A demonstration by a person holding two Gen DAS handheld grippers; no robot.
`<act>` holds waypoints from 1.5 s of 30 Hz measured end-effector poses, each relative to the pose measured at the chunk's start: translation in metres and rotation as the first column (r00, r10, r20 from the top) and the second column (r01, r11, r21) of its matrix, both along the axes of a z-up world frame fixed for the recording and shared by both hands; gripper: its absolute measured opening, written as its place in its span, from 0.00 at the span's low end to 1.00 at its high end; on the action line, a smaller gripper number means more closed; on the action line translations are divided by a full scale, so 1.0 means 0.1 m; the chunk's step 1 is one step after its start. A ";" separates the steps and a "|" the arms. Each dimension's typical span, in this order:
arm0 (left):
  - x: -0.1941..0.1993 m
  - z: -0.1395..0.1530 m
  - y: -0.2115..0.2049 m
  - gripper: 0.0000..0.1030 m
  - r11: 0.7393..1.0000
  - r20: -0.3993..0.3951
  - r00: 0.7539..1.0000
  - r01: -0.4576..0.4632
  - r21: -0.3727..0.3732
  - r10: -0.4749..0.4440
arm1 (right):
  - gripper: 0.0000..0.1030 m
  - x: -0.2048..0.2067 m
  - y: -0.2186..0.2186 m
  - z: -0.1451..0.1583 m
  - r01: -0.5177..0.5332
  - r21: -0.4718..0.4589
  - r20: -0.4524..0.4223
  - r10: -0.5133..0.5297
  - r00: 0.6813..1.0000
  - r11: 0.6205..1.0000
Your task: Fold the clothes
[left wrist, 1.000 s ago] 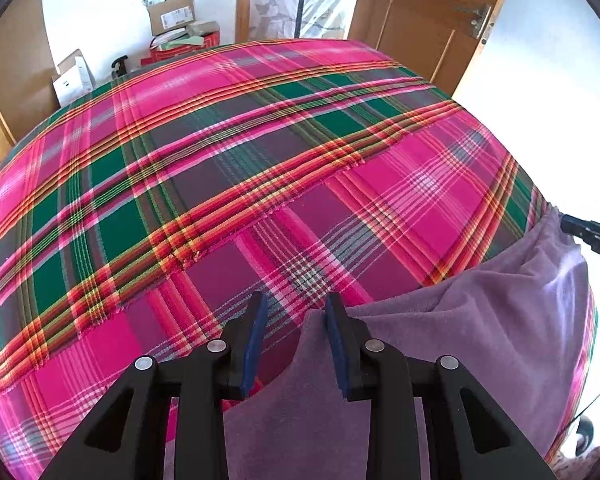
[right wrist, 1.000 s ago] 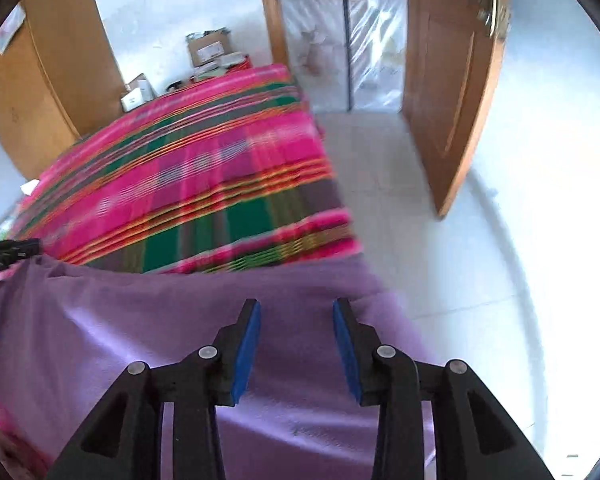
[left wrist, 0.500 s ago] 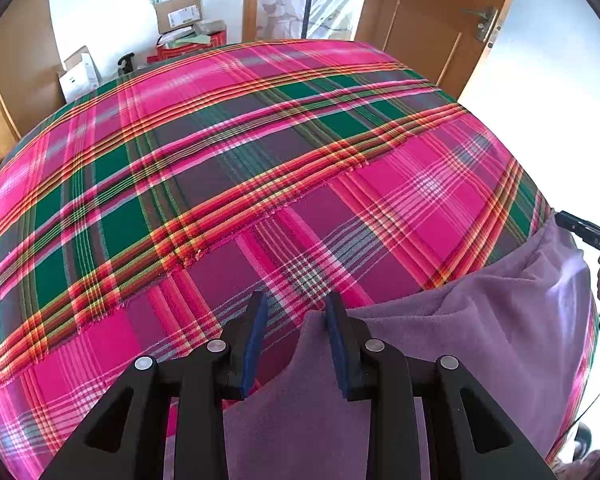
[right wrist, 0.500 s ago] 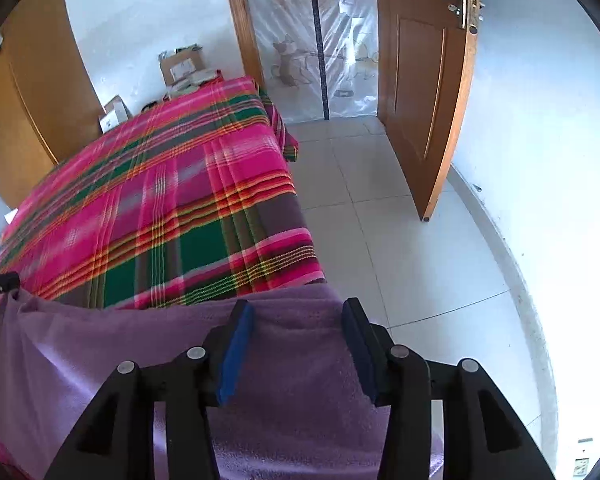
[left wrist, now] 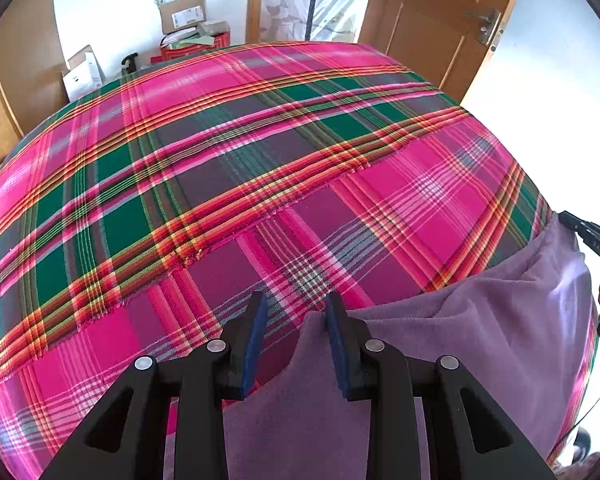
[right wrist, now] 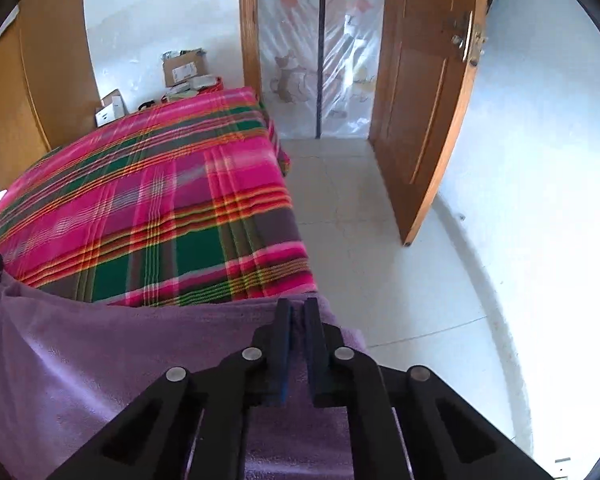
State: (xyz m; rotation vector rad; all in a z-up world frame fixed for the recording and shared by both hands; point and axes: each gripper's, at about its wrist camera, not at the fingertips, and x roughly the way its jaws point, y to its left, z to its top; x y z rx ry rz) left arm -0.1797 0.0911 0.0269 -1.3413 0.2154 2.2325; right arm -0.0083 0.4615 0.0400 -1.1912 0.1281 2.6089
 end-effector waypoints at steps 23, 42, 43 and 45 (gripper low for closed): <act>0.01 -0.01 -0.03 0.30 1.000 -0.007 1.000 -0.009 0.020 0.009 | 0.05 -0.15 0.15 -0.05 0.125 0.029 0.054 -0.126 0.990 0.992; -0.02 0.00 -0.08 0.30 0.998 0.034 0.999 -0.042 0.046 0.040 | 0.21 0.19 0.37 0.12 0.233 -0.103 0.023 -0.232 0.973 0.967; -0.01 0.01 -0.10 0.30 0.998 0.042 0.998 -0.047 0.053 0.044 | 0.23 0.26 0.41 0.12 0.248 -0.126 0.023 -0.247 0.969 0.960; 0.04 0.01 -0.12 0.30 0.996 0.055 0.997 -0.055 0.069 0.051 | 0.23 0.41 0.51 0.09 0.275 -0.192 0.024 -0.275 0.961 0.942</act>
